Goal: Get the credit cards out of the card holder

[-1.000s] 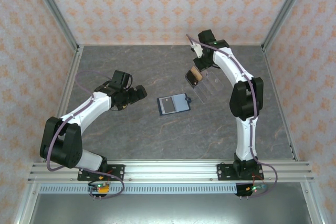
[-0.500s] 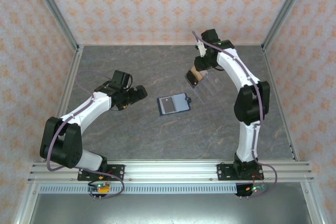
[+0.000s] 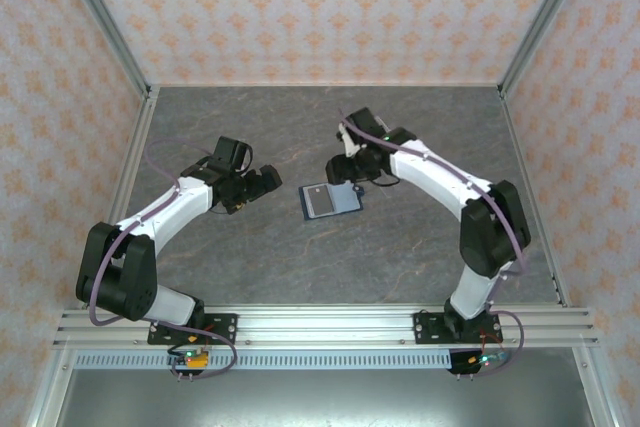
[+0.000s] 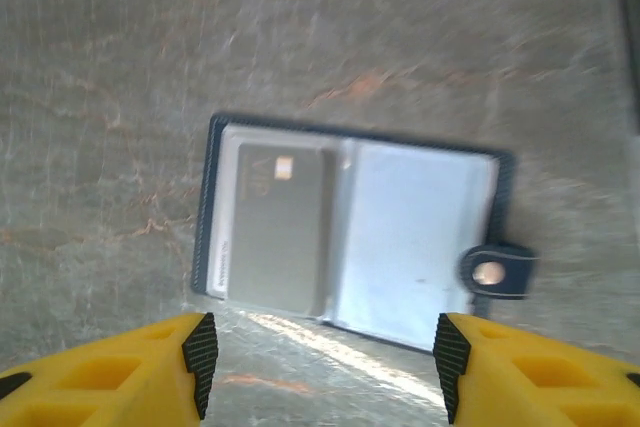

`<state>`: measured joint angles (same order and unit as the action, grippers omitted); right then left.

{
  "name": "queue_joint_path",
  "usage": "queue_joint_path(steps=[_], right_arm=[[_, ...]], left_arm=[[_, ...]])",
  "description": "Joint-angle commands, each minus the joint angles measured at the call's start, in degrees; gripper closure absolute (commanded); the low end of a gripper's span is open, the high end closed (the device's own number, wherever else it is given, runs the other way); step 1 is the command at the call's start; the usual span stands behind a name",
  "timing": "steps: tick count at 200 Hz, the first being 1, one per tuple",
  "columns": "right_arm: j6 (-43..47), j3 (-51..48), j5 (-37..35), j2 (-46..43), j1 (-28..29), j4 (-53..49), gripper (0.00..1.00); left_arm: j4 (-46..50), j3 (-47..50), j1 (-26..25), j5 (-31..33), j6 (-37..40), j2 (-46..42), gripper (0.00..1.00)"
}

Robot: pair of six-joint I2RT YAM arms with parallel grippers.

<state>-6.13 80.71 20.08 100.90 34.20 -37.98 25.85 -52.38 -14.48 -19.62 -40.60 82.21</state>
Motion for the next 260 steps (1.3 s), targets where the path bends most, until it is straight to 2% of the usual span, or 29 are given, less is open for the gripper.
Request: queue_joint_path(steps=[1, 67, 98, 200, 229, 249, 260], right_arm=[[-3.26, -0.62, 0.18, 3.39, 1.09, 2.45, 0.39], [-1.30, 0.57, 0.66, 11.21, 1.40, 0.88, 0.50], [-1.33, 0.50, 0.68, 12.60, 1.45, 1.36, 0.50], [-1.28, -0.76, -5.89, 15.13, 1.53, 1.15, 0.55], [-1.55, -0.85, -6.80, 15.83, 1.58, 1.02, 0.56], [-1.90, -0.52, -6.97, 16.92, 1.62, 0.82, 0.56], [-2.03, -0.30, -7.36, 17.50, 1.58, 0.55, 0.58]], left_arm=[[-1.62, 0.32, 0.48, -1.60, -0.32, 0.44, 0.00], [-2.82, -0.24, -0.24, -4.11, -0.18, 1.33, 0.00], [-3.08, -0.95, -0.94, -4.56, -0.66, 1.83, 0.00], [-9.17, -2.91, -6.89, -7.84, -5.90, 7.73, 0.00], [-11.21, -3.25, -8.36, -8.75, -7.25, 9.51, 0.06], [-12.37, -3.37, -9.21, -9.88, -8.12, 10.88, 0.12], [-13.16, -3.50, -9.65, -10.51, -8.57, 11.61, 0.19]])
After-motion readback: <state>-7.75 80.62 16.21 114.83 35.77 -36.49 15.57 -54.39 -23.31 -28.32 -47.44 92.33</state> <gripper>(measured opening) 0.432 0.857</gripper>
